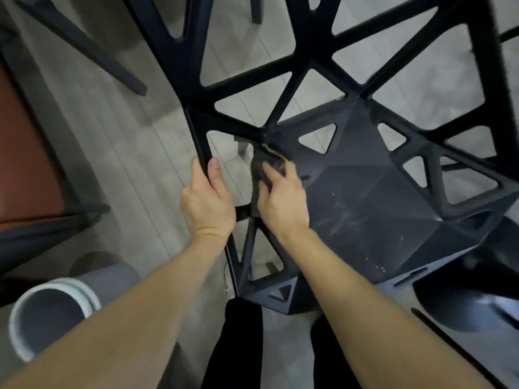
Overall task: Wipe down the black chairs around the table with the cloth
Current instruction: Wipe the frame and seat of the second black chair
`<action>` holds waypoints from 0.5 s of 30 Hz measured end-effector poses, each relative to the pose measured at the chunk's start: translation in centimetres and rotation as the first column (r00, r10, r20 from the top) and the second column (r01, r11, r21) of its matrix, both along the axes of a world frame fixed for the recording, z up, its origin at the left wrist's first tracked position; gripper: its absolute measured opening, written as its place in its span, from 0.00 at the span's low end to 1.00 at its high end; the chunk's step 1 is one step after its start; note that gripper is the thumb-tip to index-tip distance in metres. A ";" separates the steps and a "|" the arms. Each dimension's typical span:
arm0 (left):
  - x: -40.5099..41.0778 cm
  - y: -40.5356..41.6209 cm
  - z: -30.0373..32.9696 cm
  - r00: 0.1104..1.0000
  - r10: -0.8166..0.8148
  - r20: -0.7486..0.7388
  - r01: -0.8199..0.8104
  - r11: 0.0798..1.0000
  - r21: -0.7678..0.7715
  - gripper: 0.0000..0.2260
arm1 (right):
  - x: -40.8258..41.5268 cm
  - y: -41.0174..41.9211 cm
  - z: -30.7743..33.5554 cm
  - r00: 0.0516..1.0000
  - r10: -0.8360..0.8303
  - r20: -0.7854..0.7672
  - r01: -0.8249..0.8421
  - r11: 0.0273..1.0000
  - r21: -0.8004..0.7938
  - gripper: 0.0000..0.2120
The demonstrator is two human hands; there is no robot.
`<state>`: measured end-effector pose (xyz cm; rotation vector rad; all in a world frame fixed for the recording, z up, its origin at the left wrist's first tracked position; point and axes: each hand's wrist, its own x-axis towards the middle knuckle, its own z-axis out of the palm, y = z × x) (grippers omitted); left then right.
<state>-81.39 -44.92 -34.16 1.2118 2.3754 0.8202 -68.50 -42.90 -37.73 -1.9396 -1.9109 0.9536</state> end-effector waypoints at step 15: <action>0.0 0.0 -0.4 0.995 0.019 -0.100 -0.017 1.000 0.022 0.27 | 1.8 -3.5 0.0 0.968 0.195 0.159 -0.216 0.968 0.130 0.24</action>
